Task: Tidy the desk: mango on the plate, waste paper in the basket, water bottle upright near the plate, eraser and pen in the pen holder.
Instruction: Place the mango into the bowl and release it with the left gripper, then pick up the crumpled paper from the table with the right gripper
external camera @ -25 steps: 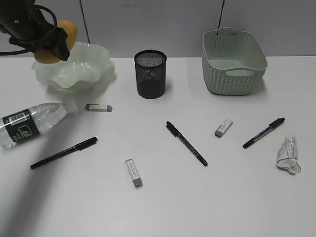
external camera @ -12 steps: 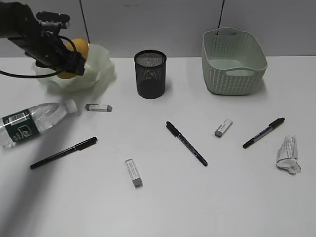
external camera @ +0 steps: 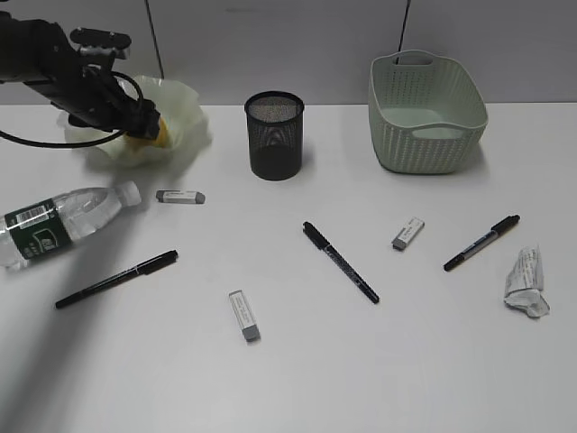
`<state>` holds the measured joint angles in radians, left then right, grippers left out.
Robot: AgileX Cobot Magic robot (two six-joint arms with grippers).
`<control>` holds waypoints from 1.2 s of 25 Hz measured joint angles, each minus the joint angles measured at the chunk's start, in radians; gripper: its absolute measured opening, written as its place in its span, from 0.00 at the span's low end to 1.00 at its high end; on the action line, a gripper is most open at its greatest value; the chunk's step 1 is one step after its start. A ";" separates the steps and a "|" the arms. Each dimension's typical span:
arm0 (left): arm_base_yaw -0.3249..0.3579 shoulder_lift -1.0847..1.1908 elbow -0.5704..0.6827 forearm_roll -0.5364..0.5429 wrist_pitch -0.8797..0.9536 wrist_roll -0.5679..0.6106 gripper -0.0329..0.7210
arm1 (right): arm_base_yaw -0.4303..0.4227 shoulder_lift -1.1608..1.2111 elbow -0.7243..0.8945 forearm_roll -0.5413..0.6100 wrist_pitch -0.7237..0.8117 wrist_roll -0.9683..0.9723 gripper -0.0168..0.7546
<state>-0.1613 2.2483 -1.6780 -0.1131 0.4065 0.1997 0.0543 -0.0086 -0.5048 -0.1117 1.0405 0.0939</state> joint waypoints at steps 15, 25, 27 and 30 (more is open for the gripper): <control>0.000 -0.273 -0.003 0.002 0.566 -0.001 0.79 | 0.000 0.000 0.000 0.000 0.000 0.000 0.73; 0.000 -0.383 0.007 -0.001 0.806 -0.074 0.79 | 0.000 0.000 0.000 0.000 0.000 0.000 0.73; 0.000 -0.414 0.031 -0.001 0.806 -0.090 0.79 | 0.000 0.000 0.000 0.000 0.000 0.000 0.73; 0.000 -0.484 0.102 -0.001 0.806 -0.102 0.79 | 0.000 0.000 0.000 0.000 0.000 0.000 0.73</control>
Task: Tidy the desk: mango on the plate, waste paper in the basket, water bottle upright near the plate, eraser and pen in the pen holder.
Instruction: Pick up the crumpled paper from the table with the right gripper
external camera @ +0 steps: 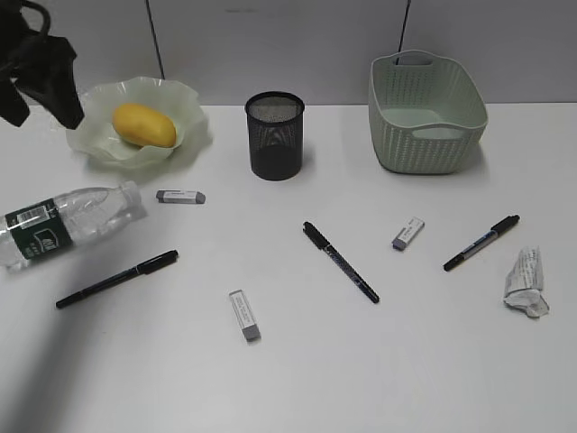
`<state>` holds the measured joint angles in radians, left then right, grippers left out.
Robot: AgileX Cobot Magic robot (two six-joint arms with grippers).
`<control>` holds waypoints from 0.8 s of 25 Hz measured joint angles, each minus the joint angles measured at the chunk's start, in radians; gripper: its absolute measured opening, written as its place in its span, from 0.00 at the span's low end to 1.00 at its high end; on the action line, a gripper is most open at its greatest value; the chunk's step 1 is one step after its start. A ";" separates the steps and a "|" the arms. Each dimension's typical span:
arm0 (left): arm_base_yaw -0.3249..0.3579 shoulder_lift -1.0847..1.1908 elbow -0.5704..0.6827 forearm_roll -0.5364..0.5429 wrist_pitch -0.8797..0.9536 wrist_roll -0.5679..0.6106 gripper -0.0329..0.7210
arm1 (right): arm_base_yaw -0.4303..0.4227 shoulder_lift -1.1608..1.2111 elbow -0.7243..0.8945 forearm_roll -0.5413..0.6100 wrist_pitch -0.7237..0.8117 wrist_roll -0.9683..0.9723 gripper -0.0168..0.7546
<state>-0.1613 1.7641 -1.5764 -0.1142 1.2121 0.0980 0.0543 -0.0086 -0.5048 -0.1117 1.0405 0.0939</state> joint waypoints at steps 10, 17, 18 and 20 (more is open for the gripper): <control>0.000 -0.401 0.463 -0.032 -0.099 -0.005 0.72 | 0.000 0.000 0.000 0.000 0.000 0.000 0.73; 0.000 -0.789 0.789 -0.163 -0.275 -0.005 0.72 | 0.000 0.000 0.000 0.000 0.000 0.000 0.73; 0.000 -0.844 0.835 -0.166 -0.302 -0.005 0.72 | 0.000 0.000 0.000 0.000 0.000 0.000 0.73; 0.000 -1.003 0.920 -0.164 -0.346 -0.005 0.72 | 0.000 0.000 0.000 0.000 0.000 0.000 0.73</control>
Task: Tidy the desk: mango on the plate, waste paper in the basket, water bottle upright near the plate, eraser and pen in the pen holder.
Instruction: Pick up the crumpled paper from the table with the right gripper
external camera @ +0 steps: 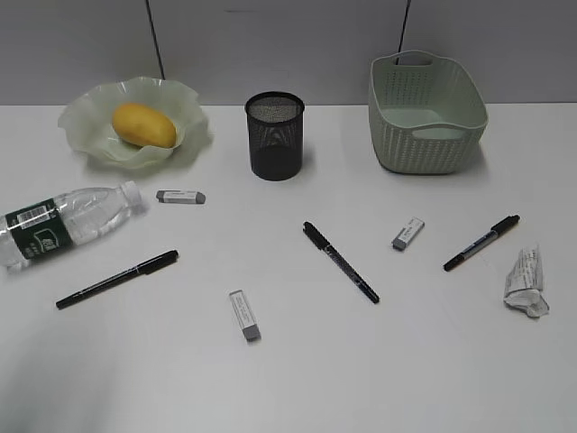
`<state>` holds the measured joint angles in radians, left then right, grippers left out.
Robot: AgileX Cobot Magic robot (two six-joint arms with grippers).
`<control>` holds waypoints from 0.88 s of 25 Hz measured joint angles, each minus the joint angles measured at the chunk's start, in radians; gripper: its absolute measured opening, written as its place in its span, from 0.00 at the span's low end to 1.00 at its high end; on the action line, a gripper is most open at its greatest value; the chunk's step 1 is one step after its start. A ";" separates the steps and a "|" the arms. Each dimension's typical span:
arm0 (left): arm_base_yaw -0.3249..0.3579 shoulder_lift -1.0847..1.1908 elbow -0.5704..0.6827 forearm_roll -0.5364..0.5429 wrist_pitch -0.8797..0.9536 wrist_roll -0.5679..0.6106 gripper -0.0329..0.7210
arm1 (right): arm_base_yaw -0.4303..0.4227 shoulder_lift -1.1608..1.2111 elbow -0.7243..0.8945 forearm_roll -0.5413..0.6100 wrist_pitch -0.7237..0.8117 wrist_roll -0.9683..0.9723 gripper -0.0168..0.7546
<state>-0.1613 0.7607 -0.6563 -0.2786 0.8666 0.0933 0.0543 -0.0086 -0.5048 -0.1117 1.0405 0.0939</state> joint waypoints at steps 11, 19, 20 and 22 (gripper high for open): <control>0.000 -0.524 0.109 0.038 0.060 0.000 0.70 | 0.000 0.128 -0.014 0.006 -0.023 0.000 0.73; 0.000 -0.590 0.109 0.127 0.059 -0.003 0.66 | 0.000 0.514 -0.022 -0.057 -0.260 0.040 0.73; 0.000 -0.590 0.109 0.131 0.059 -0.003 0.66 | 0.000 0.568 -0.022 -0.058 -0.302 0.047 0.73; 0.000 -0.590 0.109 0.134 0.059 -0.003 0.66 | 0.000 0.712 -0.031 -0.055 -0.387 0.062 0.73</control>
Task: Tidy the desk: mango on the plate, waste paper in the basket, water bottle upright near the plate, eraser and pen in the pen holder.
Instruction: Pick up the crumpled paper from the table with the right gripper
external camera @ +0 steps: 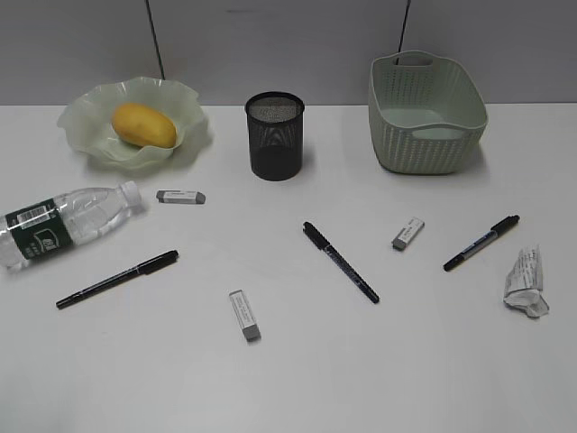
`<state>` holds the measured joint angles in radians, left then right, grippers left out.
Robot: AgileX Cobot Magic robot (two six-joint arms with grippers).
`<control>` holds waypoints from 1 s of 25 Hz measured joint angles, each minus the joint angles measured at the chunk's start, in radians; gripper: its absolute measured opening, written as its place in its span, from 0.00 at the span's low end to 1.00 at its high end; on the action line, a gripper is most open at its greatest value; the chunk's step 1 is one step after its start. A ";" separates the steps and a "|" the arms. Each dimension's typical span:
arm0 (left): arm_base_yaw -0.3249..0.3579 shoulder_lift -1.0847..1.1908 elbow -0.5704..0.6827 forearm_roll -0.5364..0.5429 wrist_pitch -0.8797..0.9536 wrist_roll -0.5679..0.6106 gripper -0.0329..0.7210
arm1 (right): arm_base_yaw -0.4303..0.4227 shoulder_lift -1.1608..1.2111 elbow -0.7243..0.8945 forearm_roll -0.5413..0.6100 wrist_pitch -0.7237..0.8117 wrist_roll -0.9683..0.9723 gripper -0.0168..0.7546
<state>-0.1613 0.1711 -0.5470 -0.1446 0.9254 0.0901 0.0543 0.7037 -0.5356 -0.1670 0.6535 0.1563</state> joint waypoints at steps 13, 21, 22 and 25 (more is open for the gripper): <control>0.000 0.000 0.002 0.000 -0.001 0.000 0.65 | 0.000 0.881 -0.316 0.191 -0.031 0.025 0.73; 0.000 0.000 0.002 0.000 -0.002 0.000 0.65 | 0.000 1.113 -0.380 0.224 -0.038 0.028 0.60; 0.000 0.000 0.002 0.000 -0.002 0.000 0.65 | 0.000 1.122 -0.380 0.224 -0.043 0.028 0.55; 0.000 0.000 0.002 0.000 -0.004 0.000 0.65 | 0.000 1.125 -0.380 0.224 -0.072 0.029 0.38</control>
<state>-0.1613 0.1711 -0.5447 -0.1444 0.9219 0.0901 0.0543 1.8282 -0.9160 0.0569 0.5816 0.1850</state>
